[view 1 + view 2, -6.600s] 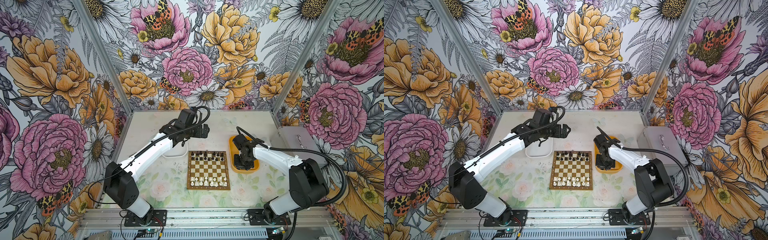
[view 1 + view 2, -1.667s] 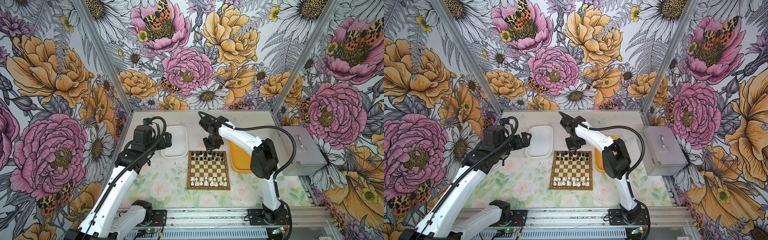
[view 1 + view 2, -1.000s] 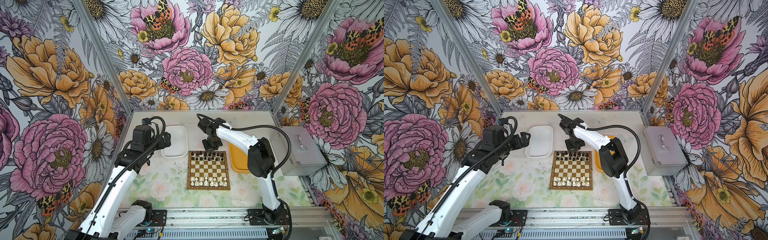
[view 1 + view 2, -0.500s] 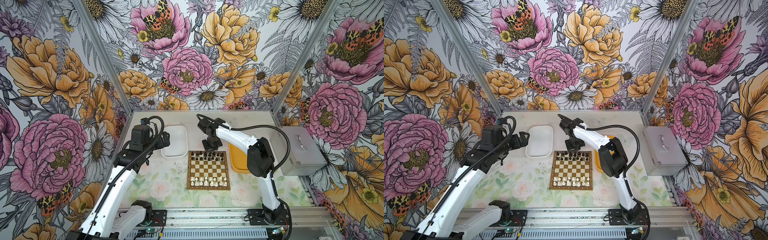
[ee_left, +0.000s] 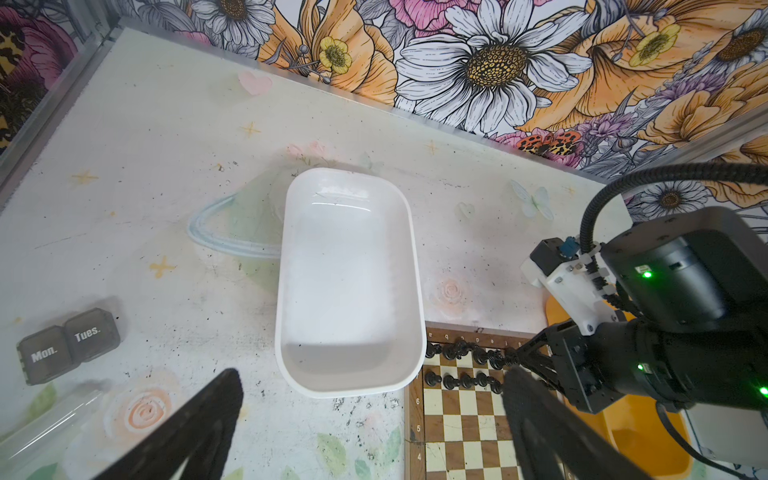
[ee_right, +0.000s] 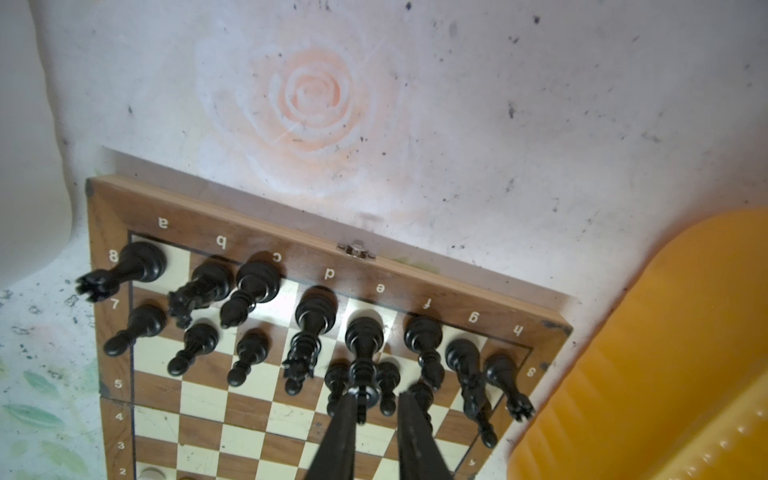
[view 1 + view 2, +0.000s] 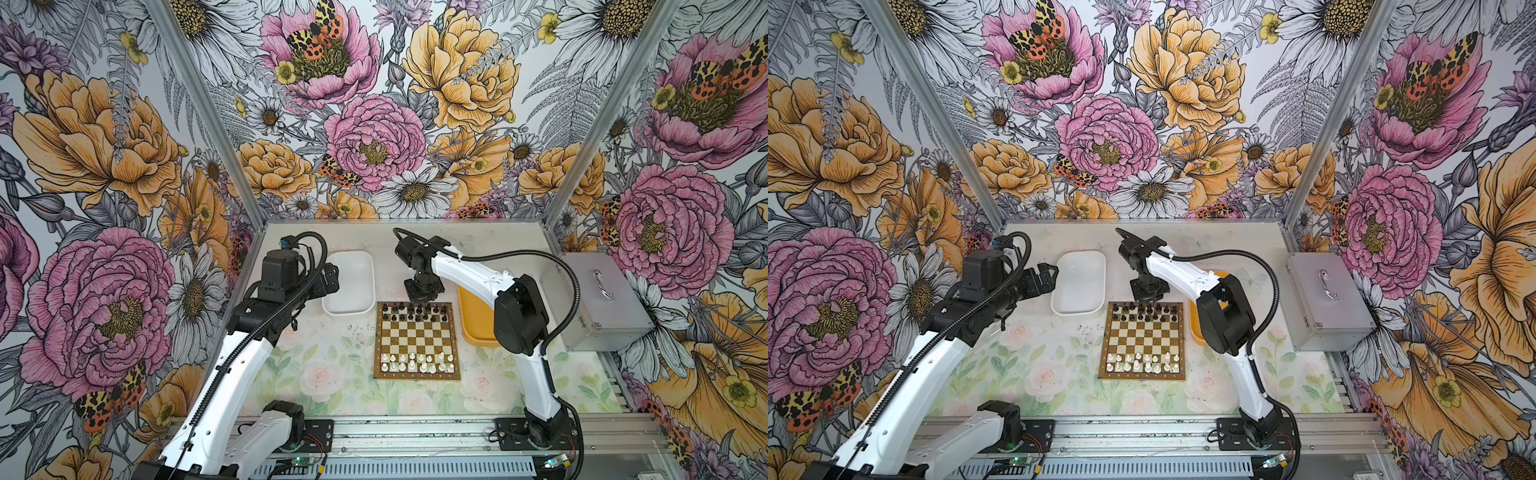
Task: Set up the chess pieces on the board
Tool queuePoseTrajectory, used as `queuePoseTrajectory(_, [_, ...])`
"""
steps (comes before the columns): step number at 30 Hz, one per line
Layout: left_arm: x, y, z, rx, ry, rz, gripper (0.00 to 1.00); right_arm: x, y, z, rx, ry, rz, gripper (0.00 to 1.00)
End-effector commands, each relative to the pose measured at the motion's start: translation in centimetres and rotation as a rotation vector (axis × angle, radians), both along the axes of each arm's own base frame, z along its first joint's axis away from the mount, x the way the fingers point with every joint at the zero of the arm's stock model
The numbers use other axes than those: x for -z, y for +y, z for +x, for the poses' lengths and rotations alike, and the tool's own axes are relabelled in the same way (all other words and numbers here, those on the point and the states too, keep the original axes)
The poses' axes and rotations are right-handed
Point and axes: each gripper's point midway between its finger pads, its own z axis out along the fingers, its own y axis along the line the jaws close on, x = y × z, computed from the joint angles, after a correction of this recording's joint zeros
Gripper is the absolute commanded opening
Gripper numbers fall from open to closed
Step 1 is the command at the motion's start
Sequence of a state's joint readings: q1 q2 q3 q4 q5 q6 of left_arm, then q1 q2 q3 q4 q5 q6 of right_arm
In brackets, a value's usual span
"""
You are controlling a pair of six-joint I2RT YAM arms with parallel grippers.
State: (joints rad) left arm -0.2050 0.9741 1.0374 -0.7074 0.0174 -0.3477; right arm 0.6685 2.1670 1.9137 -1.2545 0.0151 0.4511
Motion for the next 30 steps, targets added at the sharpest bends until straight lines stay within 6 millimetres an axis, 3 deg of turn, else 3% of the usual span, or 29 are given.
queuePoseTrajectory(1, [-0.5,0.1,-0.3,0.013,-0.016,0.001,0.99,-0.3,0.2,0.3,0.0,-0.03,-0.006,0.22])
queuePoseTrajectory(9, [-0.9,0.2,-0.1,0.012,-0.024,0.005,0.99,-1.7,0.5,1.0,0.0,-0.069,0.014,0.29])
queuePoseTrajectory(14, [-1.1,0.5,0.1,0.003,-0.029,0.012,0.99,-3.8,1.0,1.8,0.001,-0.12,0.049,0.36])
queuePoseTrajectory(16, [-1.4,0.8,0.3,-0.007,-0.036,0.014,0.99,-5.7,1.1,2.5,0.001,-0.173,0.067,0.53])
queuePoseTrajectory(19, [-2.0,1.7,1.1,-0.032,-0.052,0.024,0.99,-10.0,1.1,4.4,-0.002,-0.285,0.108,0.99])
queuePoseTrajectory(20, [-2.3,2.0,1.4,-0.035,-0.059,0.022,0.99,-11.7,0.9,5.1,0.0,-0.327,0.123,1.0])
queuePoseTrajectory(23, [-2.9,3.2,2.4,-0.057,-0.085,0.032,0.99,-17.3,-1.3,6.9,0.014,-0.475,0.135,1.0])
queuePoseTrajectory(25, [-2.8,4.4,2.7,-0.089,-0.099,0.061,0.99,-20.7,-4.2,7.2,0.032,-0.577,0.093,1.0])
queuePoseTrajectory(28, [-2.7,6.5,2.6,-0.155,-0.121,0.088,0.99,-23.4,-9.4,6.7,0.072,-0.672,-0.016,1.0])
queuePoseTrajectory(30, [-2.4,8.0,2.1,-0.202,-0.141,0.075,0.99,-24.0,-13.1,5.8,0.122,-0.698,-0.044,1.0])
